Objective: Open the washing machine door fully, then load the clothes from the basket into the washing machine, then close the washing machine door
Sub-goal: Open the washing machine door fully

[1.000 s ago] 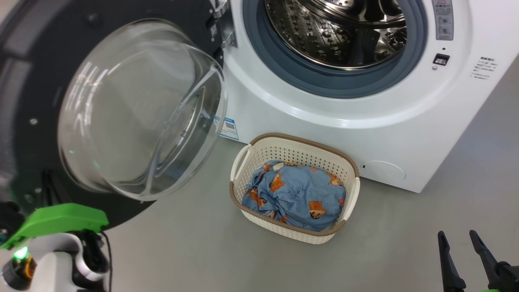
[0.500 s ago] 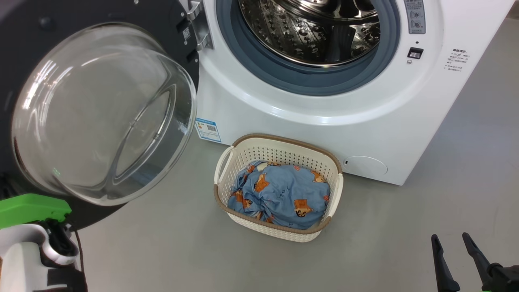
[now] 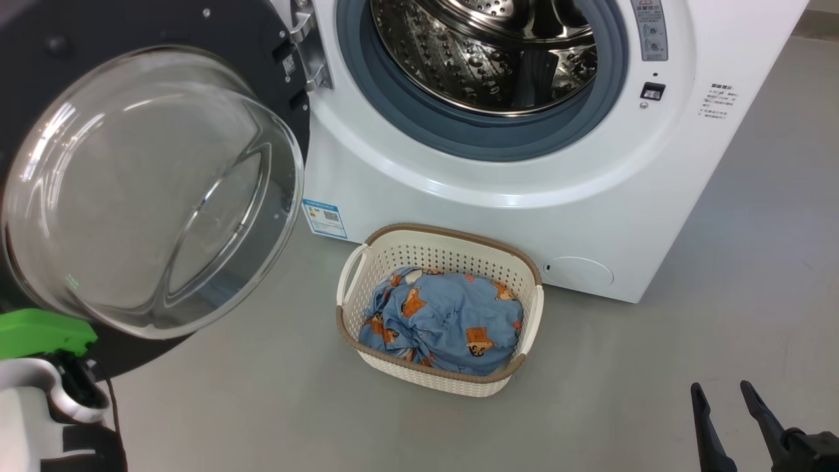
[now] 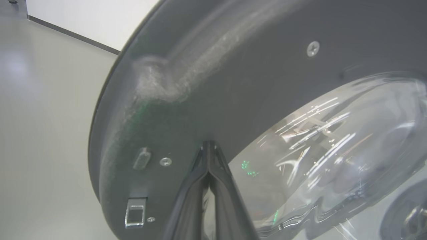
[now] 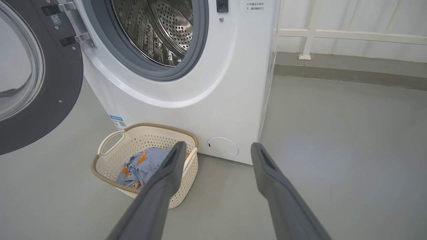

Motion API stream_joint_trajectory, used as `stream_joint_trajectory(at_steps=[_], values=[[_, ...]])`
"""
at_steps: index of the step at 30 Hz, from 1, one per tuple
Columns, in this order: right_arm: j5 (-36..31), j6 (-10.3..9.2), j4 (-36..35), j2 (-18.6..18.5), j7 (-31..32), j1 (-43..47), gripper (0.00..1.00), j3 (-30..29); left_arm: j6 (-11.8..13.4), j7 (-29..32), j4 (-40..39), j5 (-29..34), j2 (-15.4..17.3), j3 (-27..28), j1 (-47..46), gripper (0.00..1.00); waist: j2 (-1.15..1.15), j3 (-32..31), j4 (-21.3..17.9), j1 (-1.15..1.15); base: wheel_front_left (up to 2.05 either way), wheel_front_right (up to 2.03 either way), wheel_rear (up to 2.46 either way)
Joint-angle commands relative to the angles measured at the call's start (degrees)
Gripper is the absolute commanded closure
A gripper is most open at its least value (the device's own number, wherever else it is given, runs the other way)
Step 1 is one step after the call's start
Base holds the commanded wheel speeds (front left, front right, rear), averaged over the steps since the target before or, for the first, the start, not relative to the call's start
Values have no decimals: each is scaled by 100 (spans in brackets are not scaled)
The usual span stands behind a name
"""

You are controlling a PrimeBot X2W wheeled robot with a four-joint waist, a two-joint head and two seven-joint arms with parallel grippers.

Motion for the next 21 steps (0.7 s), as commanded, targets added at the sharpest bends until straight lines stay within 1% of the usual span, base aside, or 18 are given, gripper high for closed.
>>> stream_joint_trajectory(at_steps=[1,3,4,5,7,8,10,13,19,21], values=[[49,9,-116,-53,-51,-110,0,138,-42,-32,-245,55,278,130,-227,100,0,-4,-13,0,0,0,0],[66,9,-125,-43,-51,-107,0,115,-135,-32,-445,65,246,137,-224,100,0,-2,-11,0,0,0,0],[67,9,-127,-37,-51,-102,0,108,-187,-32,-570,77,231,109,-211,95,0,-2,-11,0,0,0,0],[67,9,-122,-29,-51,-99,0,107,-230,-32,-687,77,218,73,-186,70,0,-8,-15,0,0,0,0],[80,9,-99,-4,-51,-105,0,103,-315,-32,-868,35,205,-56,-112,7,0,-22,-33,0,0,0,0],[88,9,-92,10,-51,-114,0,98,-338,-32,-946,-31,202,-165,-77,0,0,-29,-47,0,0,0,0],[95,9,-81,39,-51,-132,0,94,-379,-32,-1154,-219,200,-457,-1,0,0,-38,-75,0,0,0,0],[101,9,-67,77,-51,-160,0,118,-305,-32,-1616,-426,199,-988,191,0,0,-53,-140,0,0,0,0],[120,9,-78,129,-51,-267,0,103,48,-32,-2685,-1014,198,-2255,788,0,0,-51,-391,0,0,0,0],[126,9,-83,142,-51,-307,0,93,181,-32,-3030,-1100,198,-2664,997,0,0,-41,-504,0,0,0,0]])
